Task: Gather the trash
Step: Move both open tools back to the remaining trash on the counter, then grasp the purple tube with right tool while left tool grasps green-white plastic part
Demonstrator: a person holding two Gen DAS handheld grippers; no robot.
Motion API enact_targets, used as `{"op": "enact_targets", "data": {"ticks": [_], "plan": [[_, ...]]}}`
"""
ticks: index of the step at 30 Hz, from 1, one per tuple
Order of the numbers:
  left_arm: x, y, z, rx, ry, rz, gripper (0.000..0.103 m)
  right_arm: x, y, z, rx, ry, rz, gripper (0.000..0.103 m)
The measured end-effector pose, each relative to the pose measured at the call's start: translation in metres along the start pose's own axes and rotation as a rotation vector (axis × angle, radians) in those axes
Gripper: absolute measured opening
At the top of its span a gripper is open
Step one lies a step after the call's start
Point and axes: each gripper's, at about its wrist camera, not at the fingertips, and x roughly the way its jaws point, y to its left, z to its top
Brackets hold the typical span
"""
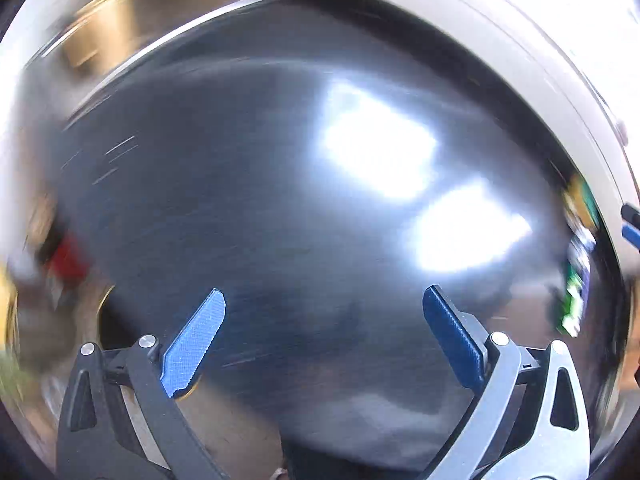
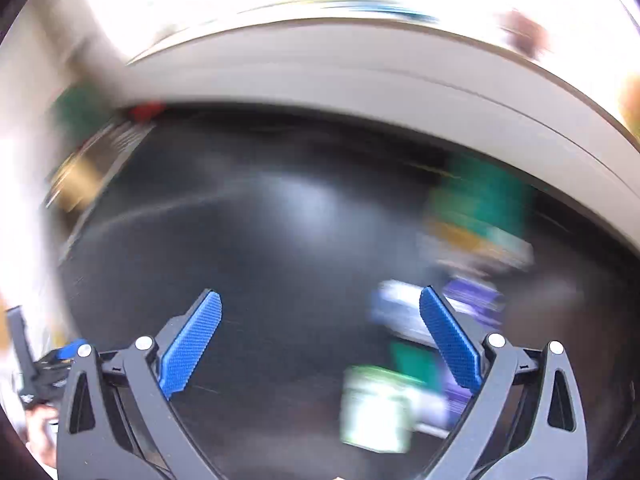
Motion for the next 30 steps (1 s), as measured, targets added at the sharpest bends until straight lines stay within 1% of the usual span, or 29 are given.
{"op": "enact_targets", "data": {"ticks": [1, 2, 3, 5, 6, 9, 11, 13, 15, 17, 22, 24, 30], "plan": [[0.003, -0.022, 0.005, 0.052, 0.009, -0.014, 0.096, -0.006, -0.034, -0.010, 0.053, -0.006, -0.045, 0.096], [0.009, -0.053, 0.009, 0.131, 0.023, -0.030, 0.096, -0.016, -0.071, -0.023, 0.126, -0.006, -0.087, 0.096], [0.015, -0.081, 0.010, 0.199, 0.038, -0.049, 0.096, -0.023, -0.099, -0.035, 0.184, -0.004, -0.103, 0.096], [0.027, -0.135, 0.007, 0.314, 0.071, -0.095, 0.096, -0.035, -0.139, -0.061, 0.273, 0.004, -0.137, 0.096], [0.032, -0.166, 0.003, 0.368, 0.090, -0.125, 0.096, -0.039, -0.155, -0.072, 0.297, 0.007, -0.151, 0.096], [0.046, -0.236, -0.015, 0.497, 0.130, -0.175, 0.096, -0.047, -0.181, -0.107, 0.362, 0.015, -0.176, 0.096], [0.056, -0.275, -0.025, 0.573, 0.145, -0.179, 0.096, -0.045, -0.190, -0.124, 0.416, 0.023, -0.158, 0.096], [0.064, -0.301, -0.033, 0.618, 0.158, -0.169, 0.096, -0.045, -0.194, -0.132, 0.443, 0.029, -0.130, 0.096], [0.076, -0.311, -0.041, 0.647, 0.181, -0.148, 0.096, -0.040, -0.192, -0.137, 0.437, 0.040, -0.111, 0.096], [0.085, -0.314, -0.038, 0.653, 0.193, -0.114, 0.096, -0.038, -0.186, -0.133, 0.420, 0.047, -0.101, 0.096], [0.098, -0.298, -0.028, 0.597, 0.223, -0.053, 0.096, -0.016, -0.180, -0.111, 0.351, 0.069, -0.089, 0.096], [0.099, -0.294, -0.026, 0.594, 0.222, -0.033, 0.096, -0.006, -0.175, -0.104, 0.326, 0.079, -0.095, 0.096], [0.098, -0.282, -0.021, 0.584, 0.233, -0.011, 0.096, 0.037, -0.148, -0.076, 0.227, 0.137, -0.081, 0.096]]}}
